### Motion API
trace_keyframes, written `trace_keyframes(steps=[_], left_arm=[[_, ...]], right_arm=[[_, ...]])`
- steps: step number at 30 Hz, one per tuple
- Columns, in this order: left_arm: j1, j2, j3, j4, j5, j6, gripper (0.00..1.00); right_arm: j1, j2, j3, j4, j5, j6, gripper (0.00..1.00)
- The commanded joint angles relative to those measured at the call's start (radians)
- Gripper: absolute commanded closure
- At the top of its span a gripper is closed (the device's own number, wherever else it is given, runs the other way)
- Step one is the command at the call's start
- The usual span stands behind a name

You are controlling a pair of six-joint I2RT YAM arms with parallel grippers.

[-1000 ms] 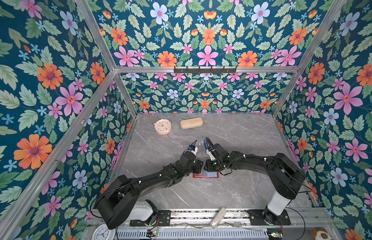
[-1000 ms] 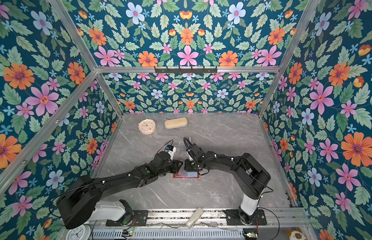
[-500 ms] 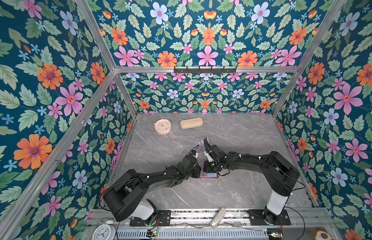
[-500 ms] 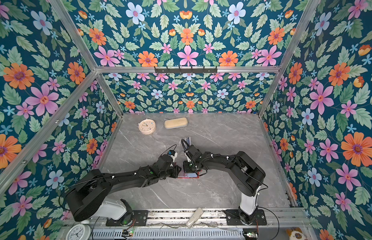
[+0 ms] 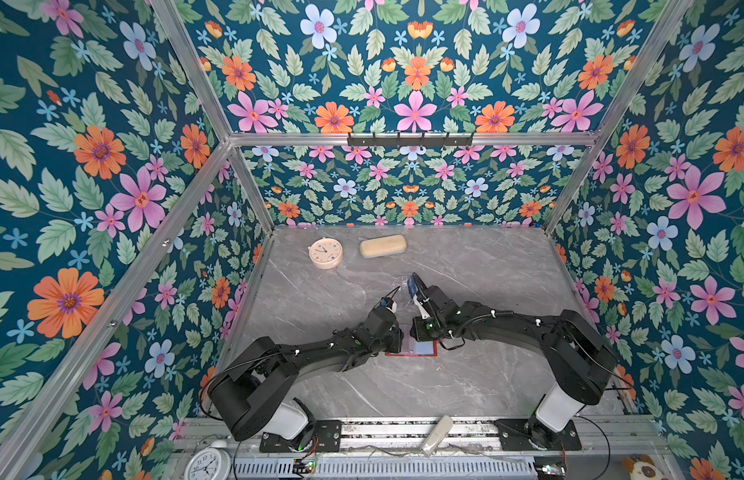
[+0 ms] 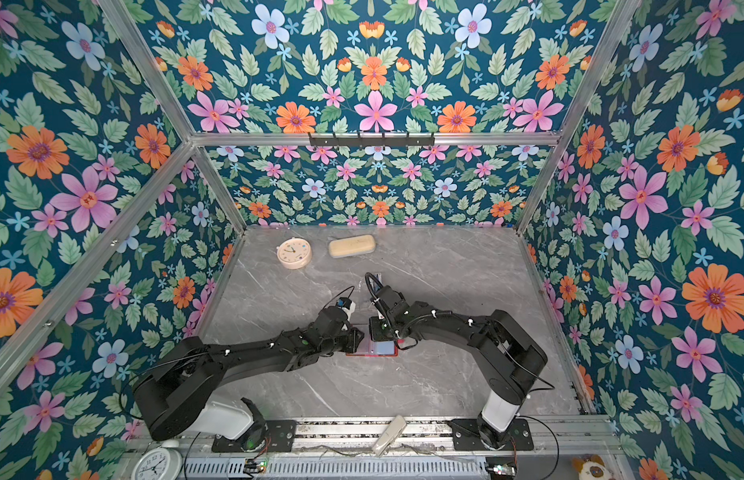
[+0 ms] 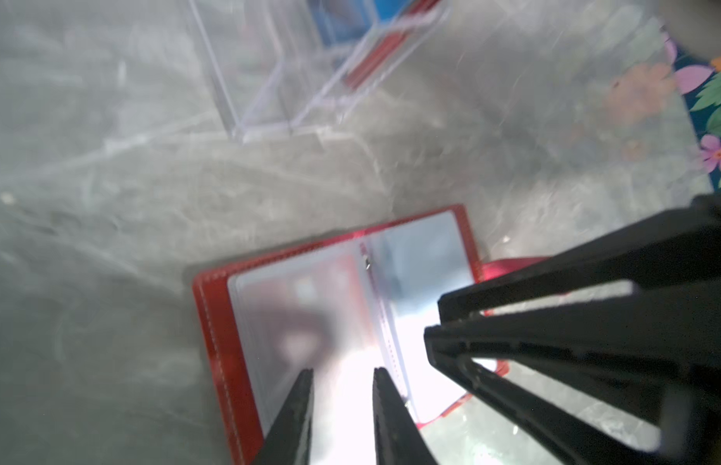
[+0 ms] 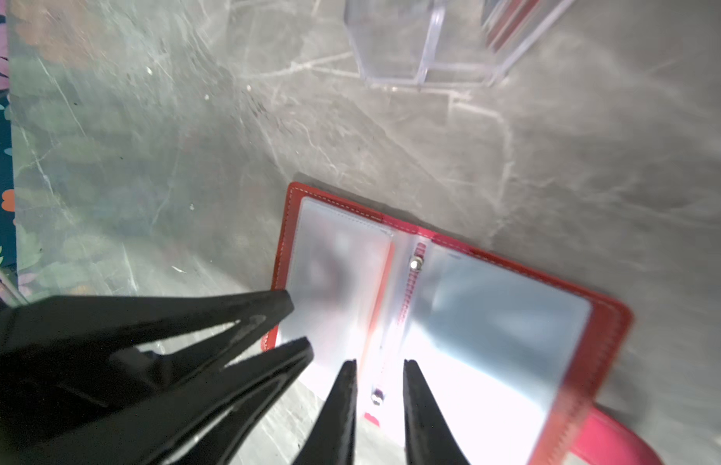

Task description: Put the credit cards into the card holder

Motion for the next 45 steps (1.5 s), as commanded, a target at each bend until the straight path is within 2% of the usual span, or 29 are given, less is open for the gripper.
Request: trace_keyframes(steps=[1,8,11,21,25,31,37,45], left_arm=[[0.012,-0.009,0.039,-0.052,-0.036,0.050,0.71],[0.104,0.037,0.162,-0.117,0.012,0.094,0.70],[0.140,0.084,0.232,-0.145,0.039,0.110,0.65],[0.254,0.259,0.432,-0.154,0.148,0.123,0.53],[0.285,0.340,0.497,-0.142,0.215,0.117,0.53],[0.311,0.406,0.547,-0.133,0.259,0.097,0.55],[0.325,0.453,0.570,-0.138,0.273,0.083,0.61],[0.327,0.483,0.563,-0.126,0.302,0.068,0.63]], right_arm=[[-0.013,-0.050,0.009,-0.060,0.058,-0.030,0.75],[-0.093,-0.075,0.085,-0.162,0.063,-0.110,0.68],[-0.124,-0.050,0.149,-0.212,0.054,-0.150,0.64],[-0.197,0.149,0.444,-0.362,0.024,-0.244,0.53],[-0.219,0.241,0.564,-0.417,0.009,-0.249,0.53],[-0.224,0.347,0.699,-0.474,0.005,-0.262,0.53],[-0.225,0.432,0.812,-0.530,0.017,-0.262,0.55],[-0.225,0.511,0.903,-0.580,0.030,-0.264,0.58]])
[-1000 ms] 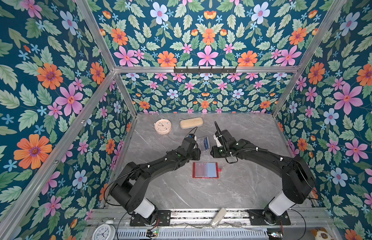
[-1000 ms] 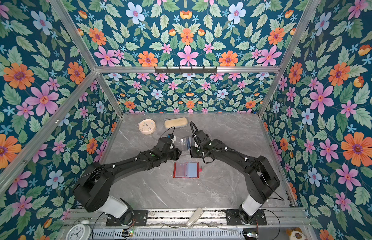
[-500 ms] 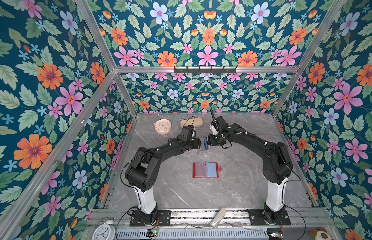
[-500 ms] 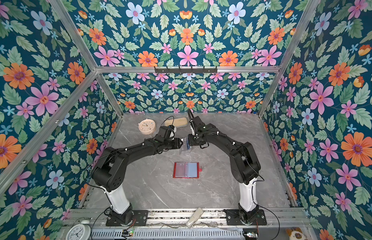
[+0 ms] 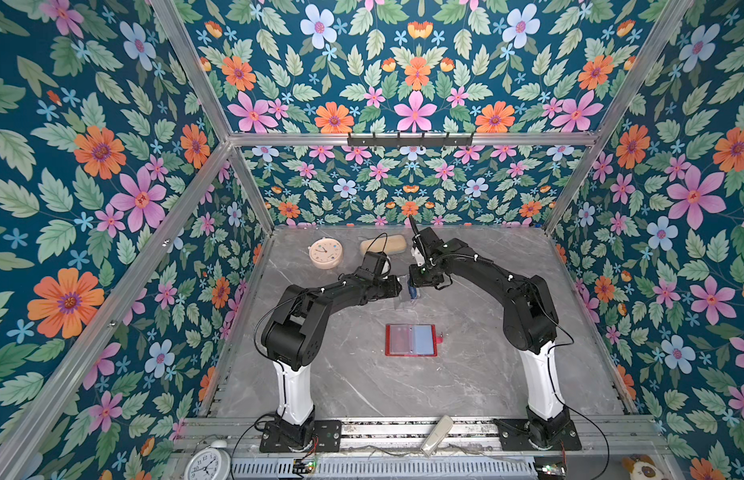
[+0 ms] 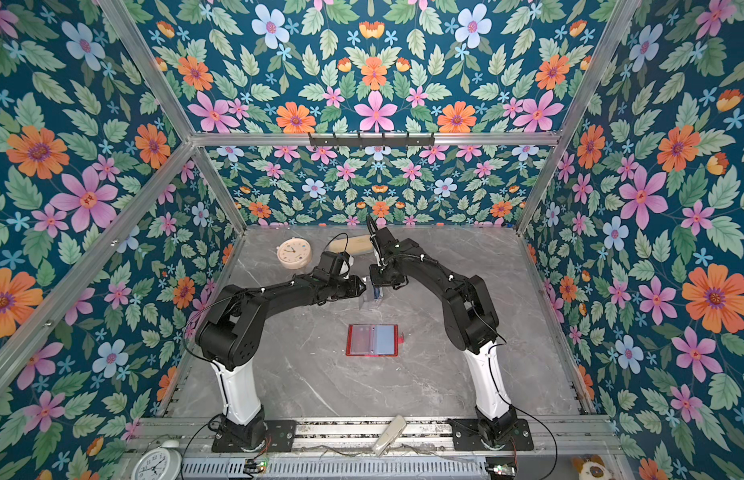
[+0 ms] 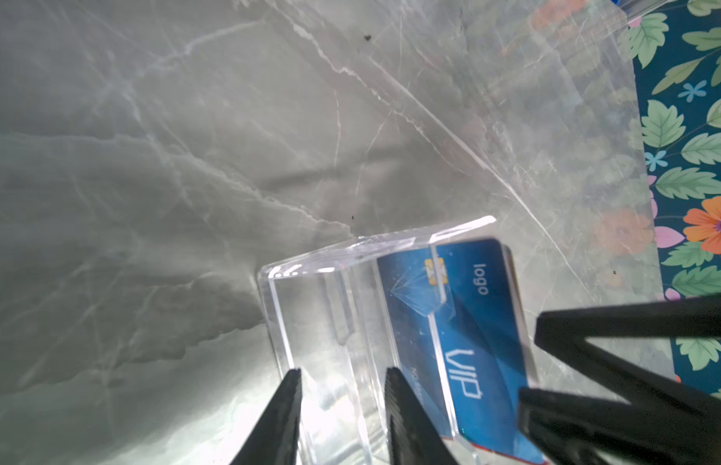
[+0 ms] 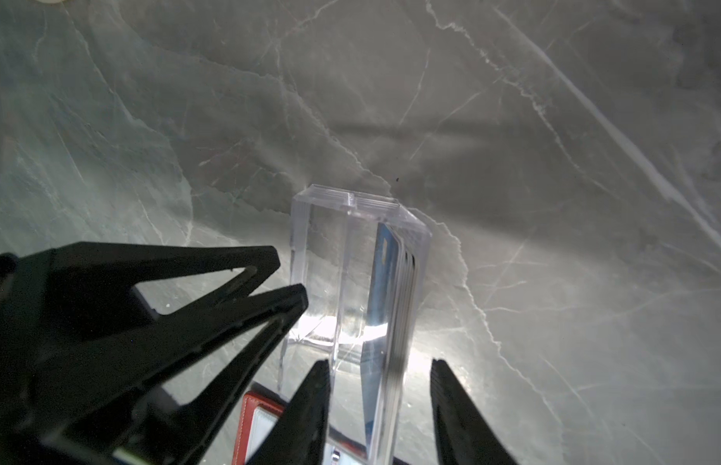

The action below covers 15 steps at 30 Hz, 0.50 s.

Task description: Put the credit cards into the card holder

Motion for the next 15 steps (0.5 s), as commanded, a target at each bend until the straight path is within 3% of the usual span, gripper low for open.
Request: trace_keyframes(steps=[1,15], left_arm=[[0.000,0.004,-0.003,0.012,0.021,-0.008,0.63],[0.000,0.012,-0.027,0.014,-0.001,-0.031,0.64]], right_arm=[[-0.001,0.028,0.037,-0.056,0.015,-0.004,0.58],[-0.002,0.121,0.156,-0.146,0.054,-0.012,0.62]])
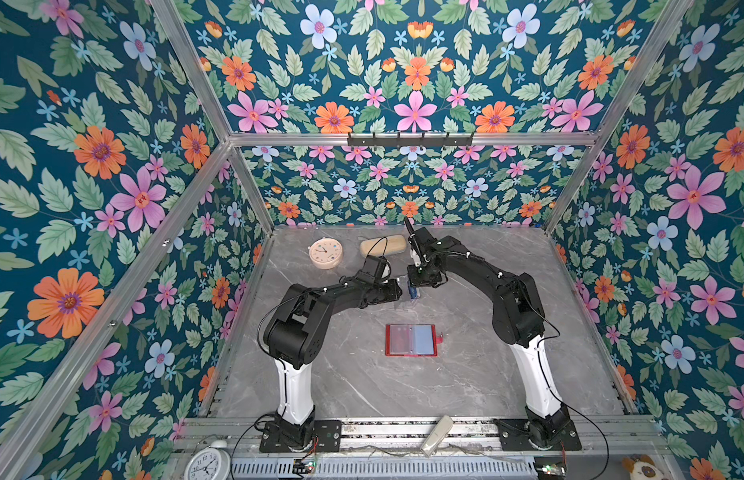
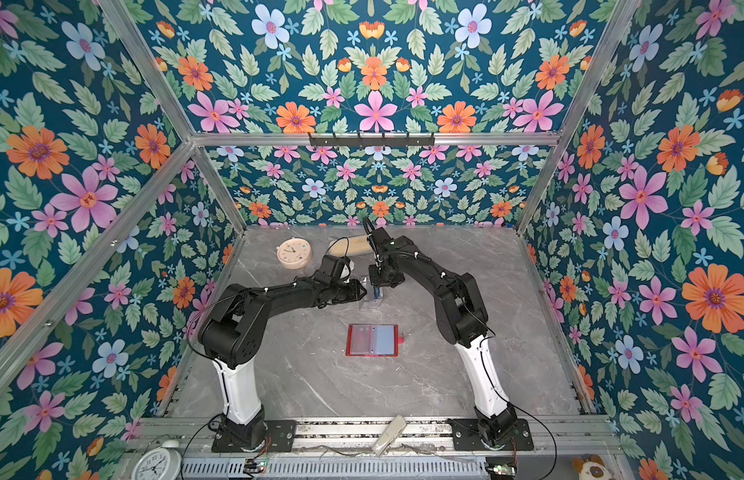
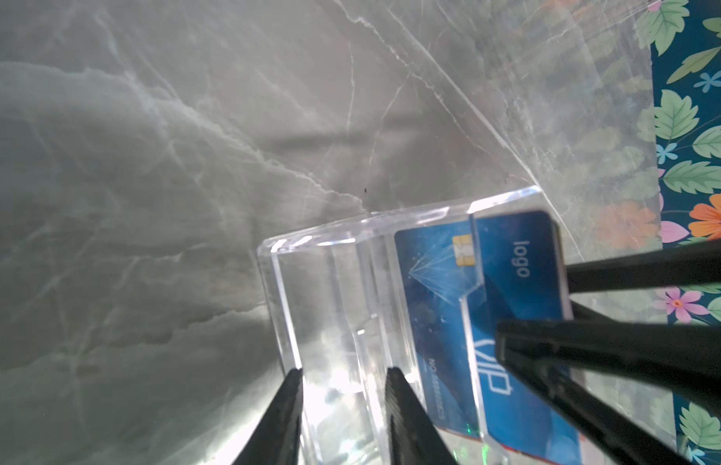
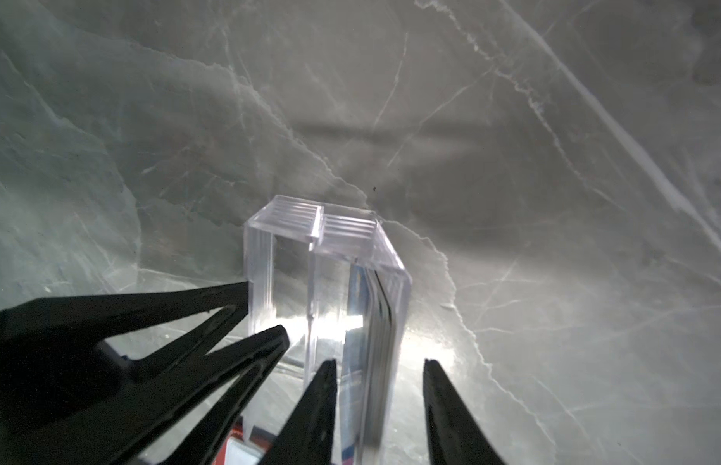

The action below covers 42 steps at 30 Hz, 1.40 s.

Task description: Put the credit cards into the card holder

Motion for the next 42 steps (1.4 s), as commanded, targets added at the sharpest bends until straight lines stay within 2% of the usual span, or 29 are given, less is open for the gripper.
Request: trace_keyframes(steps=[1,25,36,42], left_arm=[[0.001,-0.001,-0.004,0.005,-0.010,-0.007,0.64],[0.002,0.004,-0.024,0.014,-0.035,-0.030,0.65],[0.001,0.000,-0.025,0.010,-0.039,-0.030,0.65],[0.001,0.000,-0.026,0.010,-0.037,-0.030,0.65]], right_arm=[[-0.001,0.021,0.031,-0.052,0.023,-0.011,0.62],[0.030,0.087,0.188,-0.207,0.163,-0.019,0.64],[0.043,0.101,0.239,-0.246,0.168,-0.031,0.70],[0.045,0.129,0.247,-0.248,0.149,-0.031,0.67]])
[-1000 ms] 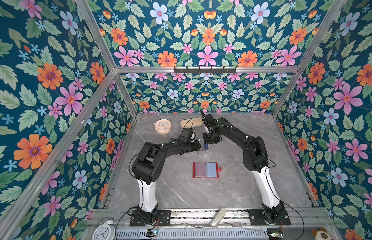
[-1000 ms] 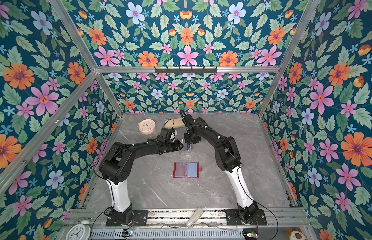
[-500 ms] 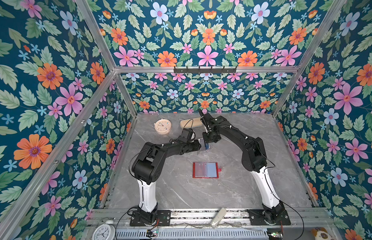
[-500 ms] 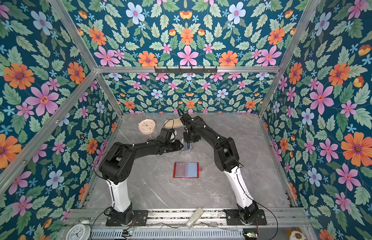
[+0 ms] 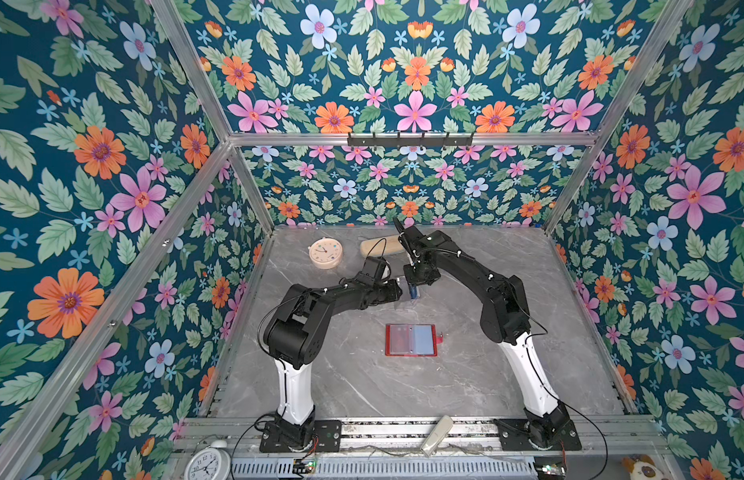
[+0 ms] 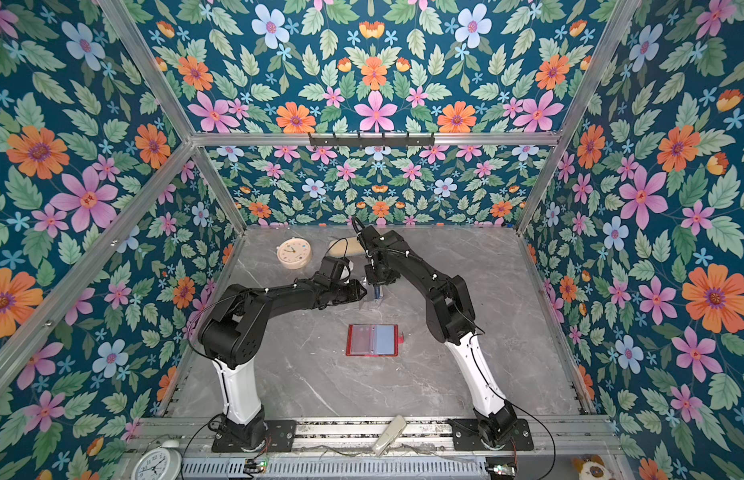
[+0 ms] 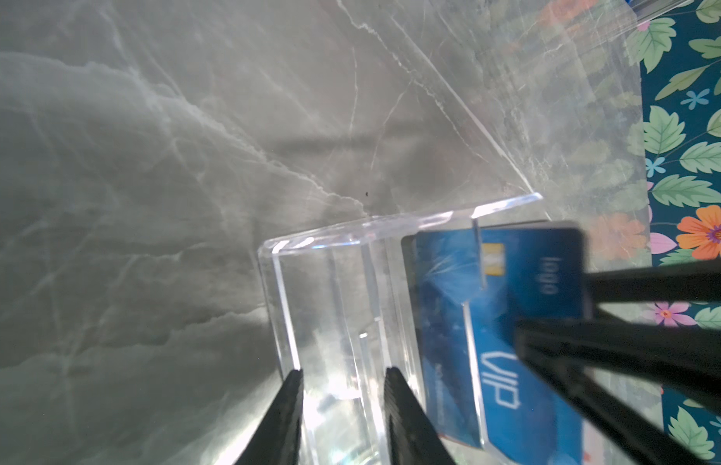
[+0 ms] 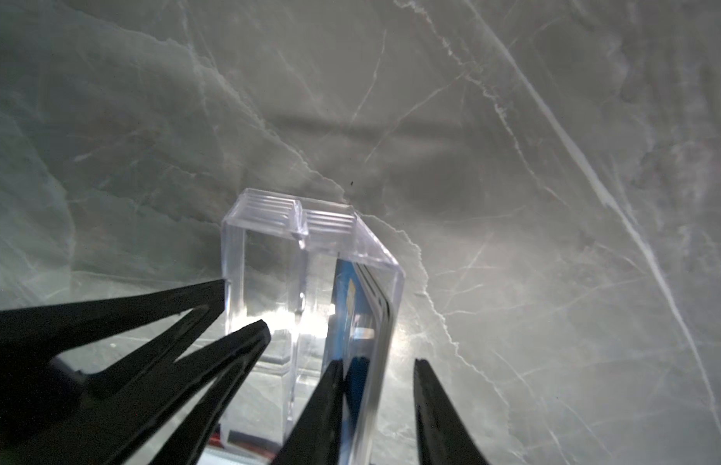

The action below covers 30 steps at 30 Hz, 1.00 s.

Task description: Put the credit cards into the card holder

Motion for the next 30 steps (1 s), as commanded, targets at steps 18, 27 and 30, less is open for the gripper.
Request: trace_keyframes(steps=[18,27,30], left_arm=[[0.001,0.000,-0.014,-0.032,-0.041,-0.003,0.65],[0.001,-0.003,-0.016,-0.034,-0.047,-0.005,0.65],[0.002,-0.004,-0.016,-0.034,-0.048,-0.003,0.65]], right_arm=[[0.005,0.029,0.056,-0.091,0.061,-0.003,0.66],[0.012,0.007,0.071,-0.103,0.066,-0.015,0.71],[0.011,0.008,0.080,-0.114,0.074,-0.017,0.71]])
